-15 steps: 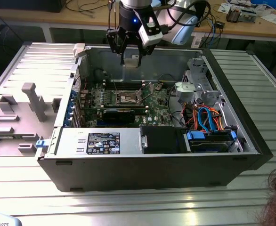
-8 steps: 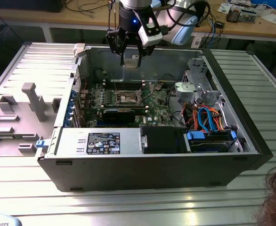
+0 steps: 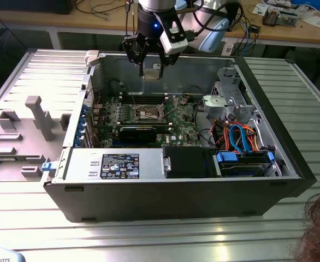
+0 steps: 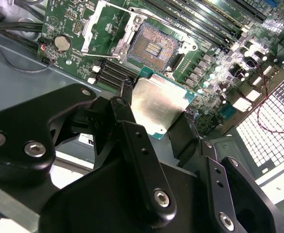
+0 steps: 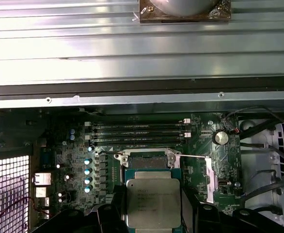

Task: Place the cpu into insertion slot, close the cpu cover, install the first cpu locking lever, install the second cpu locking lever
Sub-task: 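Place the cpu into insertion slot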

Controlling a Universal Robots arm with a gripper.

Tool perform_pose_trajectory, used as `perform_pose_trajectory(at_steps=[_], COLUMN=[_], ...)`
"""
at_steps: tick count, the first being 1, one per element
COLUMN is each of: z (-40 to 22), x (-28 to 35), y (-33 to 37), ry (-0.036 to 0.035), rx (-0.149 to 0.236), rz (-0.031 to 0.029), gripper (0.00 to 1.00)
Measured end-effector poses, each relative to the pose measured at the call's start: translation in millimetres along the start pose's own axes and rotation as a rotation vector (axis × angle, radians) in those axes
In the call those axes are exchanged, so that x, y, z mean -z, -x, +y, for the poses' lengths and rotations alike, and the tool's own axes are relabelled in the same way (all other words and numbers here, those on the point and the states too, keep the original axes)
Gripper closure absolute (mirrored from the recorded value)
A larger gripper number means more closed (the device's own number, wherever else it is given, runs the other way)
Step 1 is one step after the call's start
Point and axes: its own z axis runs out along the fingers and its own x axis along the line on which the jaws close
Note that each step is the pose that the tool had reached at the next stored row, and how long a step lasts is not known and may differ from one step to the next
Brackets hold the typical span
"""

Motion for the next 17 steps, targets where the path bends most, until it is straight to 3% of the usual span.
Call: perform_pose_trajectory(at_steps=[17], z=[-0.4], x=[-4.1], y=[-1.2], ry=[0.0], rx=[0.0], rz=[-0.0001], gripper=[0.46])
